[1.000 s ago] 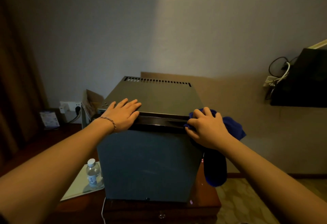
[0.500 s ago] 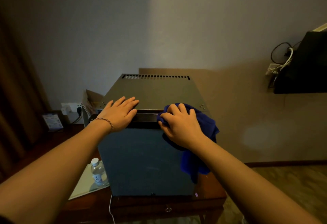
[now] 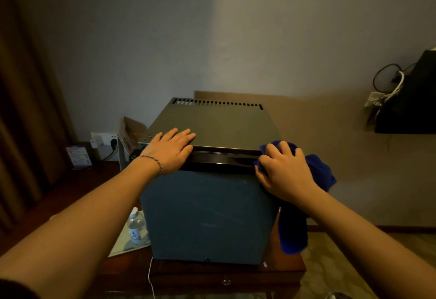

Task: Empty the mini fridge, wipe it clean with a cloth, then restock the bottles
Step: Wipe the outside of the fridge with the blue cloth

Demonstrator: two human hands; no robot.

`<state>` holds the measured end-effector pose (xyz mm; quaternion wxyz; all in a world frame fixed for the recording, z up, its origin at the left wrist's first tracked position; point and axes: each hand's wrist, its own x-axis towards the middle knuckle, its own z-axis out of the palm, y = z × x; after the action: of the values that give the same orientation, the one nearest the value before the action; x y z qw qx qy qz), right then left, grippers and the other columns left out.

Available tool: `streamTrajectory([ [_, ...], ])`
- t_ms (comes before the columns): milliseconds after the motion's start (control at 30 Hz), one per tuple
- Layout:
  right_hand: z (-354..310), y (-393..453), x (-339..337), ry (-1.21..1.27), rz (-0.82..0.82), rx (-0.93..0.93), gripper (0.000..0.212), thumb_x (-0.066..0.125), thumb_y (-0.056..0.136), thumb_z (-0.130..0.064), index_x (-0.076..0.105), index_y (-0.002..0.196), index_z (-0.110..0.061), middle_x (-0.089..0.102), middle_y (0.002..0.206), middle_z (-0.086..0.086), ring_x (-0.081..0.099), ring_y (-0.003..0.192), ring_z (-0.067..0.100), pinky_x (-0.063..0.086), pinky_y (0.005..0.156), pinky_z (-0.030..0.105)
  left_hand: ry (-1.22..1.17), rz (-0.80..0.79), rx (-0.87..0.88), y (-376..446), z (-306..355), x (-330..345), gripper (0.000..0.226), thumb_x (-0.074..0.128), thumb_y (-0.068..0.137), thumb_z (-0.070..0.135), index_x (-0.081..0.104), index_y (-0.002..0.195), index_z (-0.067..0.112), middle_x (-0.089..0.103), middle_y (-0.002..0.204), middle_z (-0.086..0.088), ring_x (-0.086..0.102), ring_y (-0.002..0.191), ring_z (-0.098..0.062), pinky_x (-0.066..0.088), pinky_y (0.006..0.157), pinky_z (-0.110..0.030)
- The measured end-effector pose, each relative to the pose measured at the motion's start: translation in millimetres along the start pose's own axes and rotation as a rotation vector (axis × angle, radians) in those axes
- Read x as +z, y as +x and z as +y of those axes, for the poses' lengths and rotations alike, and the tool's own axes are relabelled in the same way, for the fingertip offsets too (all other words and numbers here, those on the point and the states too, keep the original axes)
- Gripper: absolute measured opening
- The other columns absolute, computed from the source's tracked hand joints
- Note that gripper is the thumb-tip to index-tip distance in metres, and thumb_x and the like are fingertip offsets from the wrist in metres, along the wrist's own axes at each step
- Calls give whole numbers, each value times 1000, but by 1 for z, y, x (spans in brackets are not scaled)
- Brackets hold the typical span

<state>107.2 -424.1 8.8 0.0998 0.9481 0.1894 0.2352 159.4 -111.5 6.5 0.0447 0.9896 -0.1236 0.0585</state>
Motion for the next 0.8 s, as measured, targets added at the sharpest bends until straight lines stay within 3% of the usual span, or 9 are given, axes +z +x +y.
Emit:
streamTrajectory([
  [200, -47, 22, 6, 63, 102, 5, 33, 51, 93, -44, 64, 85, -16, 59, 98, 5, 53, 92, 28, 40, 68, 38, -3, -15, 2, 0, -2, 0, 53, 14, 105, 45, 6, 156, 36, 2, 164, 14, -1, 152, -17, 3, 122, -48],
  [400, -71, 29, 9, 121, 144, 26, 33, 50, 91, -44, 65, 92, -16, 60, 103, 6, 53, 94, 29, 44, 70, 41, -4, -15, 14, 0, -5, 0, 53, 13, 105, 46, 6, 156, 36, 2, 164, 14, -1, 152, -17, 3, 122, -48],
  [633, -25, 12, -3, 51, -47, 44, 40, 36, 96, -52, 64, 98, -23, 55, 107, -1, 48, 105, 23, 46, 77, 40, -23, -21, 24, -2, -6, -1, 53, 12, 105, 46, 7, 156, 36, 2, 164, 14, 0, 151, -17, 3, 122, -47],
  [800, -31, 18, -14, 94, -154, 133, 36, 41, 98, -51, 63, 102, -23, 52, 112, 0, 45, 112, 24, 45, 82, 41, -15, -27, 26, -1, -5, -2, 53, 12, 105, 44, 6, 156, 34, 1, 164, 12, -1, 152, -18, 2, 122, -47],
])
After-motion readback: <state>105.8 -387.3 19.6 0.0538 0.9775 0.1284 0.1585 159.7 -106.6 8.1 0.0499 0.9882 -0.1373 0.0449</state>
